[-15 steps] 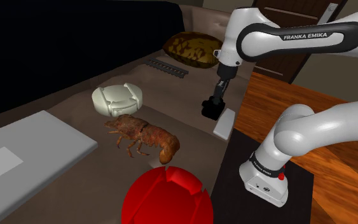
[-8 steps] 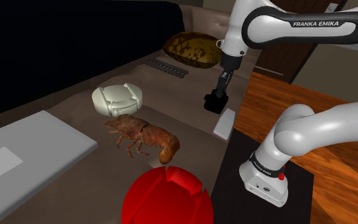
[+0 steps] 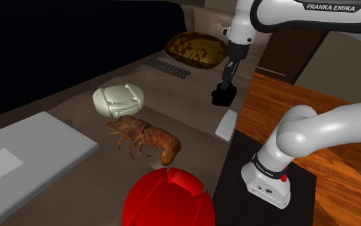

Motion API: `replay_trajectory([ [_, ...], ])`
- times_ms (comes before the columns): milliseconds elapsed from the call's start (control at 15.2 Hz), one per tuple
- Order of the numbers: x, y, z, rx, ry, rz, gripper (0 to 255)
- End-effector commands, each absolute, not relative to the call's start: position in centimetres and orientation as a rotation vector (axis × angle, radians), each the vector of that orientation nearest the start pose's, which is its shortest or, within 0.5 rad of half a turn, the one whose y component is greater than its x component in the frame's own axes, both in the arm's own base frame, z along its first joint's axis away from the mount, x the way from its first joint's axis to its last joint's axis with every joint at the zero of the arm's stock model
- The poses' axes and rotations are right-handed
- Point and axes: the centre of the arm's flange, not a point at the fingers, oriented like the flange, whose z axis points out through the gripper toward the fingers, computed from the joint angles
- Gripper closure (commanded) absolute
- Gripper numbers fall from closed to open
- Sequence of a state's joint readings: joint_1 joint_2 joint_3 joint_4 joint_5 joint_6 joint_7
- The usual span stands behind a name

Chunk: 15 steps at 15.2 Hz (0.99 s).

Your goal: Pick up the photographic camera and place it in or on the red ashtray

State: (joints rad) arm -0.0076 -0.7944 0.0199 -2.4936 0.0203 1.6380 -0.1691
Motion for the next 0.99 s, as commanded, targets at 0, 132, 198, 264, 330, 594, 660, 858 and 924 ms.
replay_trajectory([
  [0,30.6,0.7,54.5,-3.118,-0.270,0.094,255],
  [132,30.6,0.7,55.5,-3.118,-0.270,0.094,255],
  [198,30.2,1.9,55.6,-3.118,-0.270,0.094,255],
  [264,29.8,3.2,55.7,-3.118,-0.270,0.094,255],
  [330,29.4,4.4,55.9,-3.118,-0.270,0.094,255],
  [594,27.9,9.5,56.3,-3.118,-0.270,0.094,255],
  [660,27.5,10.7,56.5,-3.118,-0.270,0.094,255],
  [858,26.3,14.5,56.8,-3.118,-0.270,0.094,255],
  [924,25.9,15.7,56.9,-3.118,-0.270,0.094,255],
])
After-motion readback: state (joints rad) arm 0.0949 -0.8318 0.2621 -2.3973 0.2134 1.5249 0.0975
